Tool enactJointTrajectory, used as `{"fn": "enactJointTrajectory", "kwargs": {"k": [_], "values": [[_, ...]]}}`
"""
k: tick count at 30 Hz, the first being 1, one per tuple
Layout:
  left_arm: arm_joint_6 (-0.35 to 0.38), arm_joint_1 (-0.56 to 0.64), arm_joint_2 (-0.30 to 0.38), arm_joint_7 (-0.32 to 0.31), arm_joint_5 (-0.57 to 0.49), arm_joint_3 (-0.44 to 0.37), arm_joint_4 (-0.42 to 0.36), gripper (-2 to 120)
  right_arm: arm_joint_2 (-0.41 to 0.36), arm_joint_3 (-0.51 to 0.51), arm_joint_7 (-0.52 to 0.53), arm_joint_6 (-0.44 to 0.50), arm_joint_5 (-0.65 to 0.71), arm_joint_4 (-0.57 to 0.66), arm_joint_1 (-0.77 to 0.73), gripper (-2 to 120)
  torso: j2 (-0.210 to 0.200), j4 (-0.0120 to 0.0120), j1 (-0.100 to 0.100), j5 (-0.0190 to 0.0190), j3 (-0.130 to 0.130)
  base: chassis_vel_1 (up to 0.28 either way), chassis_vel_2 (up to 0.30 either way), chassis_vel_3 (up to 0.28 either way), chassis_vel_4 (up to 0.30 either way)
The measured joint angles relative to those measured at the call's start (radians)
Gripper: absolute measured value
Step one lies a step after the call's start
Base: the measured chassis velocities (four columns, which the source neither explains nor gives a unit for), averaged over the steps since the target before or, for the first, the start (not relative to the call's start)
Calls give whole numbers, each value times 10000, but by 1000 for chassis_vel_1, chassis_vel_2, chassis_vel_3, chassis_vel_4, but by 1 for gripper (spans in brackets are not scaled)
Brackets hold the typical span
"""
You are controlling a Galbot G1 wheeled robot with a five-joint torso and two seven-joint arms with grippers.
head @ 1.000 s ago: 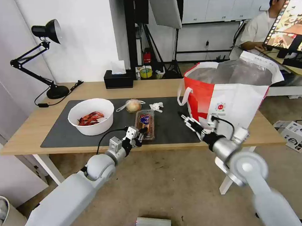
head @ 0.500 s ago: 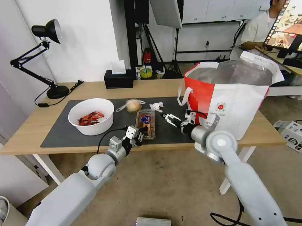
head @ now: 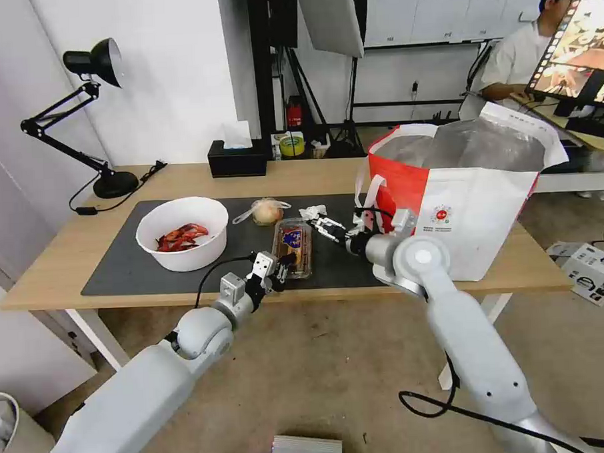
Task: Pick up the trash from the table and place it into the takeout bag.
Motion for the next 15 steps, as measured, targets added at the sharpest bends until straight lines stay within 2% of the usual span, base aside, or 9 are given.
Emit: {"fn": "enactJointTrajectory", "kwargs": {"k": [15], "values": [[-110, 39, 70, -19, -110, -58, -63, 0, 493, -151, 423, -336, 210, -717, 318, 100, -1, 0, 0, 1, 0, 0, 0, 0, 0]]}}
